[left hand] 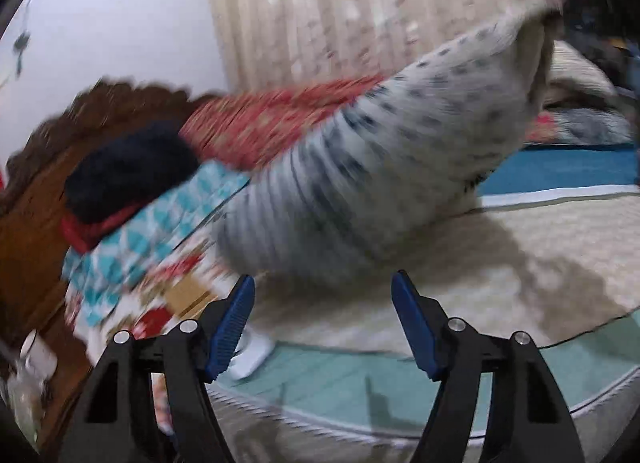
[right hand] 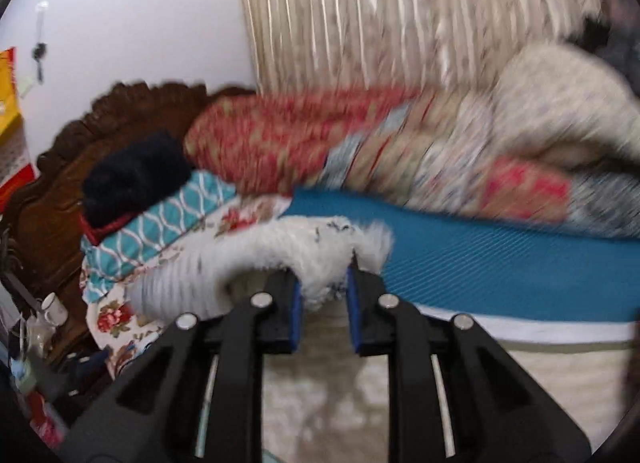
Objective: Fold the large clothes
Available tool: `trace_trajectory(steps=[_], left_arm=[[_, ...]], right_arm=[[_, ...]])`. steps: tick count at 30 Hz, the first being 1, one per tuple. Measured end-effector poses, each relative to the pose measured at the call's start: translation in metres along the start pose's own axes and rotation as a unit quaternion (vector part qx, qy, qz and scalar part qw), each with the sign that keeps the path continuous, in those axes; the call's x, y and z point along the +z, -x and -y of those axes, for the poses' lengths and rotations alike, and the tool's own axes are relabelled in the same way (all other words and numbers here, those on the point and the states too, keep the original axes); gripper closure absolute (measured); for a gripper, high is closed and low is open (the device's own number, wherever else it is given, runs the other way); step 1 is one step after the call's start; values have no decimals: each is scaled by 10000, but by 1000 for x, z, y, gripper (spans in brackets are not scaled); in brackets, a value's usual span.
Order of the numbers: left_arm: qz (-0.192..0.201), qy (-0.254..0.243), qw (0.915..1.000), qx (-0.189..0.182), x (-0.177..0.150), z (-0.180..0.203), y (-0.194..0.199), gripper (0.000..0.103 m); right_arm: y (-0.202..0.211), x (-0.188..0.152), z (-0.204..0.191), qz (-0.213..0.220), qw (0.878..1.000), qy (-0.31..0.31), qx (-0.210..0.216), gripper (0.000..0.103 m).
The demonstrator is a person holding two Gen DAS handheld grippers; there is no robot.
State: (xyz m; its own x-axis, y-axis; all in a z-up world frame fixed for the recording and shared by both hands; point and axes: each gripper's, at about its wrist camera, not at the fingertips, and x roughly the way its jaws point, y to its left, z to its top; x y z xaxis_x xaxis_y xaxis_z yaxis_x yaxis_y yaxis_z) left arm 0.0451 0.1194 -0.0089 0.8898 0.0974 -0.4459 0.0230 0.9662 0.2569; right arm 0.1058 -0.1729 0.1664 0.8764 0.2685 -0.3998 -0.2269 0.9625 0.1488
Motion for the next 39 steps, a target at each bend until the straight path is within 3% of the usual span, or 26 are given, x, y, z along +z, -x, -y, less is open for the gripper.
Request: trace_trajectory(steps=[5,9,12,15,16,18,20,22,25,29,31,35,39], left_arm=[[328,-395,9956,-781,1,80,45,60],[774,-862,9849,-1288,7,131,87,60],[1205,-1370,9788,-930,27,147,100,59],[1031,-1104,9861,-689,51,125,83,59],[818,-926,9904,-624,60,113,70,59],[218,-639,9967,-460,70,89,46,59],[-67,-376,9989,-279,70,62,37,59],[26,-220,9996,-166,60,35,47,59],[-37,-386,9985,-390,44,27,66,59],[-149,-890,9884,-1224,18,59,86,59],[-308,-1089,9777,-1771,3,90,88,59],[-241,-1430,9676,-2069,13,149,75,59],[-547,-1397,9626,-2257,46,204,18,59]], right_arm=[[139,18,23,861,9960,162,-149,86],[210,34,33,1234,9922,133,-114,86],[232,48,38,1295,9906,225,-391,86],[204,59,72,782,9952,-359,-469,81],[186,57,84,527,9953,-408,-701,68],[146,38,106,210,9897,-405,-1356,26],[103,0,130,-240,9820,-251,-1855,24],[73,-41,146,-657,9764,-239,-2045,24],[66,-101,176,-893,9745,-882,-1860,24],[89,-176,200,-926,9629,-2039,-1505,19],[101,-212,201,-1052,9522,-2535,-1342,16],[114,-249,191,-1208,9388,-3060,-1019,15],[100,-251,184,-1468,9403,-2891,-1034,7]])
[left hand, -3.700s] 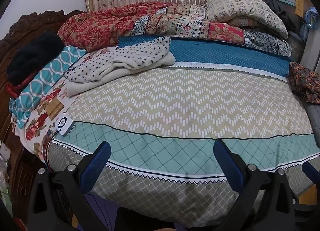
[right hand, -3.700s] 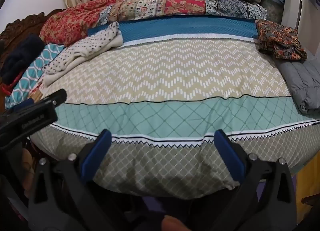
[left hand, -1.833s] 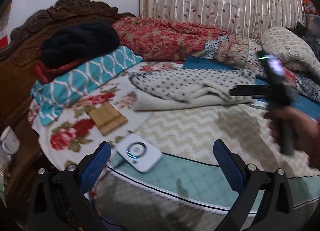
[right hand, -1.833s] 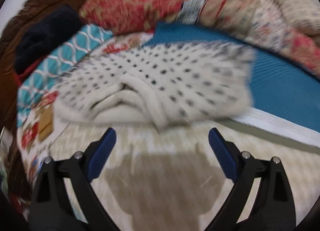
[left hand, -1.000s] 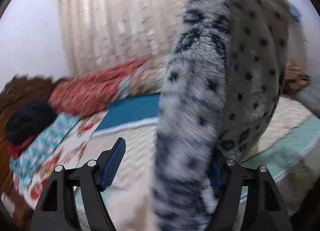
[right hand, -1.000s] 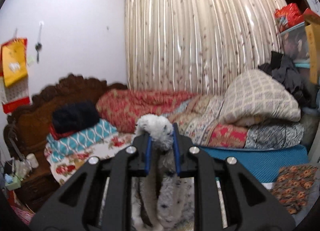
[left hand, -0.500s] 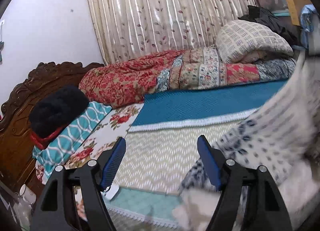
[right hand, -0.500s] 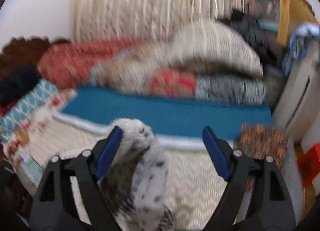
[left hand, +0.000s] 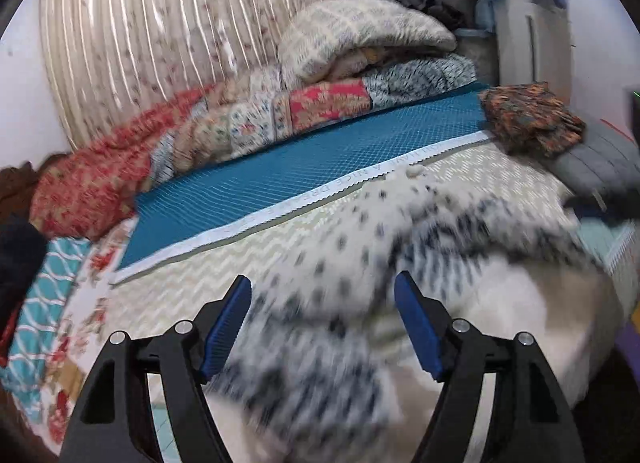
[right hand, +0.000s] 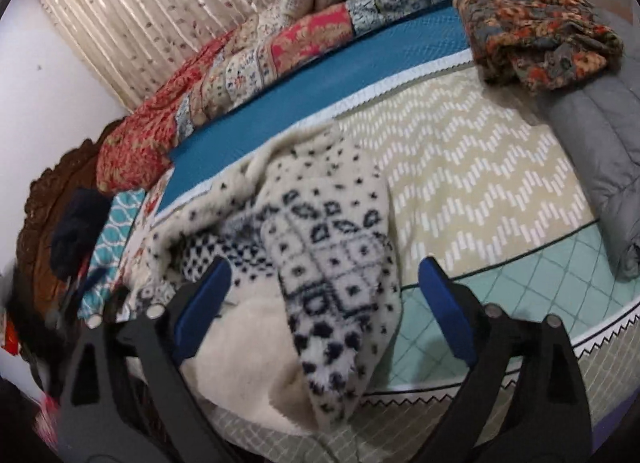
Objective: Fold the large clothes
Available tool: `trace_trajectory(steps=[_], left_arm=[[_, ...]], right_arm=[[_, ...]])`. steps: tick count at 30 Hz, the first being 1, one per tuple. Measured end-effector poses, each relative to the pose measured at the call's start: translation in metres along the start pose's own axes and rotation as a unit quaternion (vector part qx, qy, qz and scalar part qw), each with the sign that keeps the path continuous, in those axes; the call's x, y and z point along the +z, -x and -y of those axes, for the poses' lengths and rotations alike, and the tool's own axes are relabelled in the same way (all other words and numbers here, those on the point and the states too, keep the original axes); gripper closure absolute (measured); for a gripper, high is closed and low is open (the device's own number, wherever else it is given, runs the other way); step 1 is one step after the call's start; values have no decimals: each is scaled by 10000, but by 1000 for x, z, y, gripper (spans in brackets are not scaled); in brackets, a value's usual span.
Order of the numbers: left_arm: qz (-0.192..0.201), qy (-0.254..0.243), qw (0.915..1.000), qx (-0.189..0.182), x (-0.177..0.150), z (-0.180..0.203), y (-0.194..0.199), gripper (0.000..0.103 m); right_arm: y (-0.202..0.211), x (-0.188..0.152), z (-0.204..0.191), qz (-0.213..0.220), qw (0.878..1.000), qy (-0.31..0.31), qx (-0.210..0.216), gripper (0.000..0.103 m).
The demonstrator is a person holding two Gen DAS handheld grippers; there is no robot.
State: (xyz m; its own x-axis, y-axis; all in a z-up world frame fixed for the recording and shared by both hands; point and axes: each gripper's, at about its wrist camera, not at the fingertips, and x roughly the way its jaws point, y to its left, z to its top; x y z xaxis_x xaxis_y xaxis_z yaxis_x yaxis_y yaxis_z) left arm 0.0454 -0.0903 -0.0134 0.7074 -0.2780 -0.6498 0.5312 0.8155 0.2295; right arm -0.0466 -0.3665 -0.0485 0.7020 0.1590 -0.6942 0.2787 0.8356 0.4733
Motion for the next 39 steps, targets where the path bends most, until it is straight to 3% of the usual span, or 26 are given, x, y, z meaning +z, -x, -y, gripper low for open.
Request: trace_trajectory(steps=[2,3,4,5,8,9,13,18,22,26,32,35,39], left_arm=[[-263,-98,9996,-49,13,13,-28,59],[-596,-167,9981,55,18,13,-52,39],[-869,-132,9961,92,20,8,-66,23],[-1002,-27,9950,43,25,0,-71,7],[-588,563,9966,98,39,-46,-45,6],[-372,691,9968,179,43,-65,-25,6],[598,1213,9902,336,58,-125,67,6],[2032,1845,9614,180,79,-187,214,6],[2930,1773,9393,183,95,-210,313,6],[3133,1752,9333,23,112,-227,359,6],[3005,1607,9401,-64,124,-235,363,6],[2817,1625,9456,-70,127,-233,342,6],[2146,1472,9654,187,139,-226,258,6]], right_arm=[[-22,2,-2,-339,9993,123,-71,6],[-32,4,-1,-497,9986,139,-80,26],[-41,4,1,-683,9976,101,-13,54],[-42,9,6,-711,9974,-77,105,95],[-6,26,3,-43,9998,-53,197,95],[23,38,-6,361,9990,186,211,95],[113,70,-40,1297,9867,630,752,95],[233,100,-97,2416,9539,1318,1199,95],[307,113,-128,3002,9279,1659,1461,95],[352,122,-141,3293,9139,1724,1631,95],[354,123,-138,3290,9152,1666,1626,95],[321,131,-129,2987,9301,1529,1492,95],[234,147,-107,2436,9555,1312,1027,93]])
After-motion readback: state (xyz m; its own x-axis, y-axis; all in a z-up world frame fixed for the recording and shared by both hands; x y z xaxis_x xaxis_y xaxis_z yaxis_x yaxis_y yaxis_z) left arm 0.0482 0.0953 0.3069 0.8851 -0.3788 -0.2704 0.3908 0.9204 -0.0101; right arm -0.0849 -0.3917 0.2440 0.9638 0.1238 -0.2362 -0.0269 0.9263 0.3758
